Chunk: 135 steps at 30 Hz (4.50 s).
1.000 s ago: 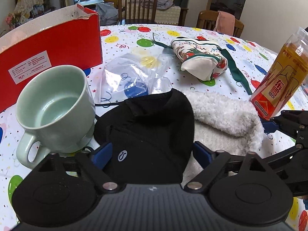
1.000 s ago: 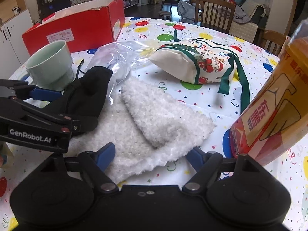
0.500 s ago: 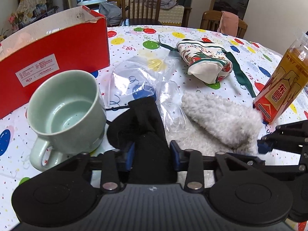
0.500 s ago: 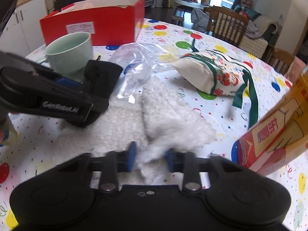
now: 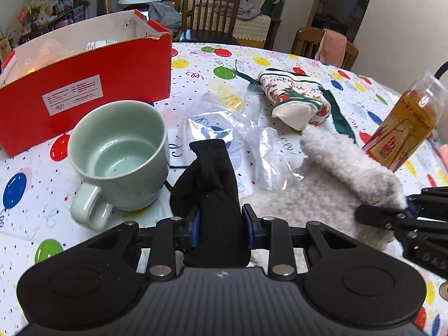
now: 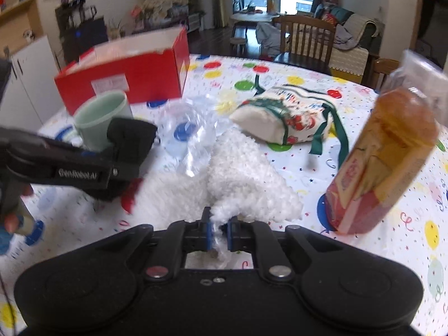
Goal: Organize soft objects
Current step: 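Lift and carry the black mask and fluffy towel with both tools over the red box, then lower the mask with the left tool while the right tool lowers the towel into the box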
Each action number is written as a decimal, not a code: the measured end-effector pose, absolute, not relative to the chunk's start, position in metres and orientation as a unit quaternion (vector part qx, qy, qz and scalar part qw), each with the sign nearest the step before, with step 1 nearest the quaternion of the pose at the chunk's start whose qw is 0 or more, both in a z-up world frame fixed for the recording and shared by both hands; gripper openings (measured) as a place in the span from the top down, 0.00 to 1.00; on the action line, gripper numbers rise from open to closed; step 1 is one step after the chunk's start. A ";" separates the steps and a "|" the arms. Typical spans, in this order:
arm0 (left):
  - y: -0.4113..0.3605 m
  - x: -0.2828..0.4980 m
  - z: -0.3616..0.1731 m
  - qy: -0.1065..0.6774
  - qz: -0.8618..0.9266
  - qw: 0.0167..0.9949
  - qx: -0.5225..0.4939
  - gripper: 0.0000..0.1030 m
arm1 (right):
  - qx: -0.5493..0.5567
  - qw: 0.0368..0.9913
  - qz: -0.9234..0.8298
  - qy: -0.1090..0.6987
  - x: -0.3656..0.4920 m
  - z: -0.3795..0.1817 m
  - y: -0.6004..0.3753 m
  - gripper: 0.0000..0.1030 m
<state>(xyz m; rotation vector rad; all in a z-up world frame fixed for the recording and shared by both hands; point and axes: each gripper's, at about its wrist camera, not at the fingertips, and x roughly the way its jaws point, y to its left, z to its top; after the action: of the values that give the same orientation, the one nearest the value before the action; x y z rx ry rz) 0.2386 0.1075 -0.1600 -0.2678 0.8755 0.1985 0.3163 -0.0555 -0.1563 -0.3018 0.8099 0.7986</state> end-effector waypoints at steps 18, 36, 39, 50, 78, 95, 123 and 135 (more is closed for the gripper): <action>0.100 0.190 -0.113 0.391 0.059 0.902 -0.174 0.72 | -0.028 0.842 0.402 0.359 0.286 -0.083 -0.106 0.92; 0.138 0.160 -0.031 0.349 0.077 0.919 -0.166 0.72 | -0.025 0.836 0.451 0.311 0.278 -0.007 -0.076 0.92; 0.149 0.157 -0.016 0.336 0.082 0.925 -0.160 0.72 | -0.023 0.836 0.459 0.301 0.282 0.005 -0.066 0.92; 0.202 0.168 0.027 0.298 0.113 0.939 -0.126 0.72 | -0.034 0.833 0.485 0.265 0.302 0.047 -0.007 0.92; 0.329 0.240 0.001 0.340 0.154 0.923 -0.091 0.72 | -0.062 0.821 0.490 0.285 0.370 0.032 0.169 0.92; 0.361 0.265 -0.067 0.396 0.154 0.898 -0.111 0.72 | -0.088 0.807 0.469 0.348 0.400 -0.026 0.245 0.91; 0.371 0.288 -0.097 0.412 0.151 0.887 -0.144 0.72 | -0.064 0.773 0.427 0.465 0.419 -0.086 0.259 0.65; 0.370 0.278 -0.085 0.397 0.155 0.892 -0.153 0.36 | -0.061 0.778 0.435 0.449 0.401 -0.066 0.243 0.48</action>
<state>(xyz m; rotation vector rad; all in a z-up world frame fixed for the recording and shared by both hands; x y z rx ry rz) 0.2775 0.3697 -0.0849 -0.3174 0.8242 0.3220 0.4012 0.2430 -0.0665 -0.1309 0.9715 0.9415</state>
